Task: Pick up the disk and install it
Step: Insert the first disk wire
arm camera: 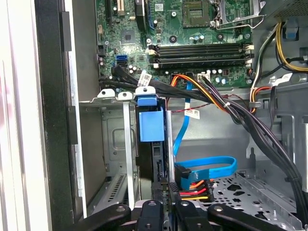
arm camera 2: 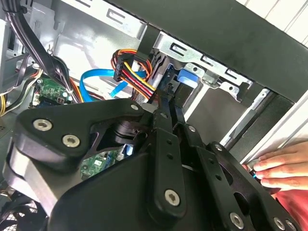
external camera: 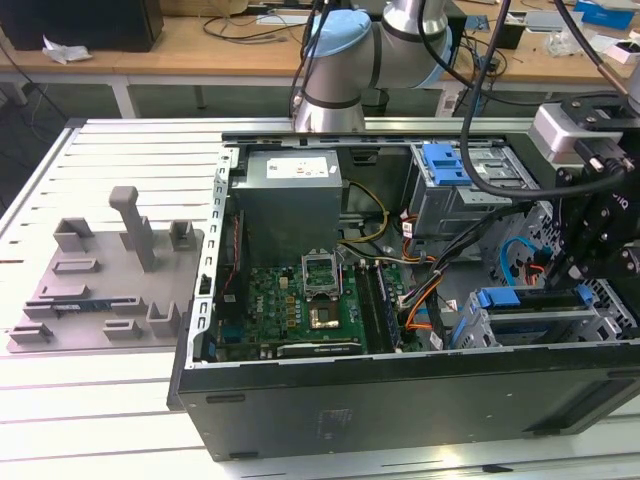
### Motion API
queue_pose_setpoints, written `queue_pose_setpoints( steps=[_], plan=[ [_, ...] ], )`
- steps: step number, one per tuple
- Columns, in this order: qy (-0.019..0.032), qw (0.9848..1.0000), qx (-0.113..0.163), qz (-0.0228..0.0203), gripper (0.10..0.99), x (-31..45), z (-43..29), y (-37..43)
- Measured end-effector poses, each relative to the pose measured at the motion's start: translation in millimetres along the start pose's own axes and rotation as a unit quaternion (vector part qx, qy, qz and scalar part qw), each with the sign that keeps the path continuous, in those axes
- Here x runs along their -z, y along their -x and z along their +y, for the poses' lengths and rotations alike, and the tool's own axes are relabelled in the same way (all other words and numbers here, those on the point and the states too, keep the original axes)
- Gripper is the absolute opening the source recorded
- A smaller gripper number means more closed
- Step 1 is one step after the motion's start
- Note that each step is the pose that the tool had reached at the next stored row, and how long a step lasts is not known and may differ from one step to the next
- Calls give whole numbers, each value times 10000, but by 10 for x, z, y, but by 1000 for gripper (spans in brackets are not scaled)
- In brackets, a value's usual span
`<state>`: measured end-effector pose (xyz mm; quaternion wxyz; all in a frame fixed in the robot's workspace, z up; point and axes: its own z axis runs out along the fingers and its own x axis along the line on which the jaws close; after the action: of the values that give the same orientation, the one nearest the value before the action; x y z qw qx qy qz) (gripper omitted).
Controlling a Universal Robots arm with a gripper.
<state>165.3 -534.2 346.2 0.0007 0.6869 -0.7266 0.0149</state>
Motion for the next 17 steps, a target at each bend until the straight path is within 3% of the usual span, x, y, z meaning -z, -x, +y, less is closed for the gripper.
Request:
queue_pose_setpoints(
  steps=[17],
  plan=[
    [0, 10000, -12, 1, 165, -40, 0, -5]
  ],
)
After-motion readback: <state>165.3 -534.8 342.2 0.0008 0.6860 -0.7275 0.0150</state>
